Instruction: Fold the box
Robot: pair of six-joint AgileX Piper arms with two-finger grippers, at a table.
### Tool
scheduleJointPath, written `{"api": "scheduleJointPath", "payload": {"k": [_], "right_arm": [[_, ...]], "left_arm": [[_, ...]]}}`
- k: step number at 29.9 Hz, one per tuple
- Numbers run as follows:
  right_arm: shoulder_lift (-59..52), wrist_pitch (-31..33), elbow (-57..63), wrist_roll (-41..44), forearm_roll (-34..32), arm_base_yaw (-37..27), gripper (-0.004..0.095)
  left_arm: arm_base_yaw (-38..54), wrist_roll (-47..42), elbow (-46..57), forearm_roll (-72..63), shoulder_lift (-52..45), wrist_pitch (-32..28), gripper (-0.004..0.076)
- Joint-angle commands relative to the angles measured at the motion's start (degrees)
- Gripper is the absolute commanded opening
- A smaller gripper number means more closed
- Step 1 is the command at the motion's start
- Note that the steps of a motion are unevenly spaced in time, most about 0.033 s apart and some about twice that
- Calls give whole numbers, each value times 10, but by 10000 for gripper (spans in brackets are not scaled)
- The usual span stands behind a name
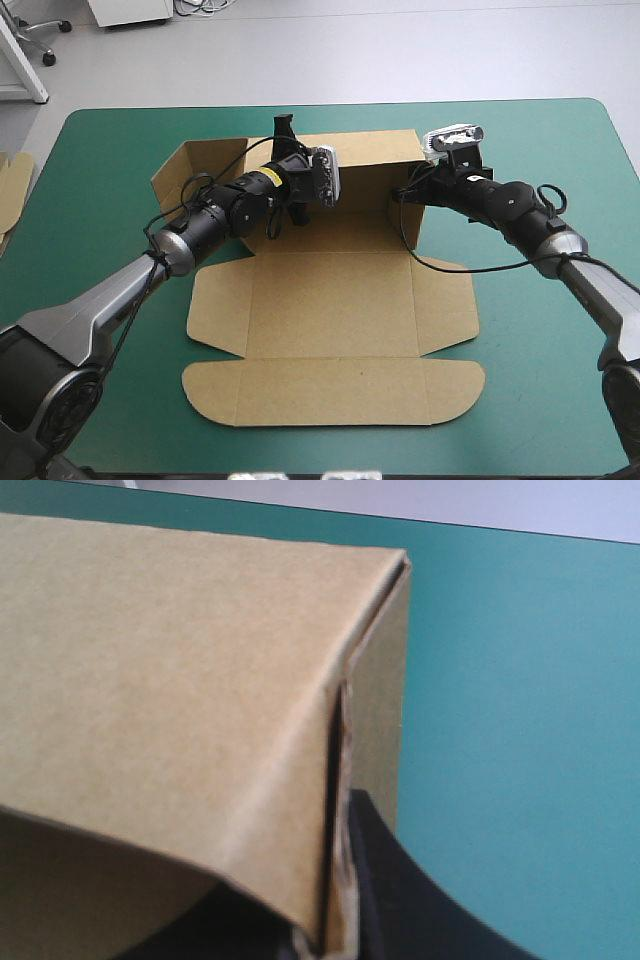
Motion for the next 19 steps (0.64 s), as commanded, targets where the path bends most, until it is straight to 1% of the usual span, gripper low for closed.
{"api": "scheduleJointPath", "payload": {"k": [1,2,4,14,18,19], "right_arm": [[-19,79,-16,3,15,8,-32],[-19,75,-16,4,15,8,-32],[-19,74,-16,7,15,7,-32],[-19,70,-16,32,4,7,-32],[-19,64,-16,34,4,7,-32],[-19,64,-16,36,4,7,-31]], "left_arm": [[-15,-13,-16,-20,-36,-9,372],[-16,-13,-16,-26,-40,-6,416],[-22,-13,-16,-43,-53,9,446],[-43,-26,-16,-68,-129,169,442],[-65,-22,-16,-66,-155,268,442],[-70,-22,-16,-63,-161,285,441]]}}
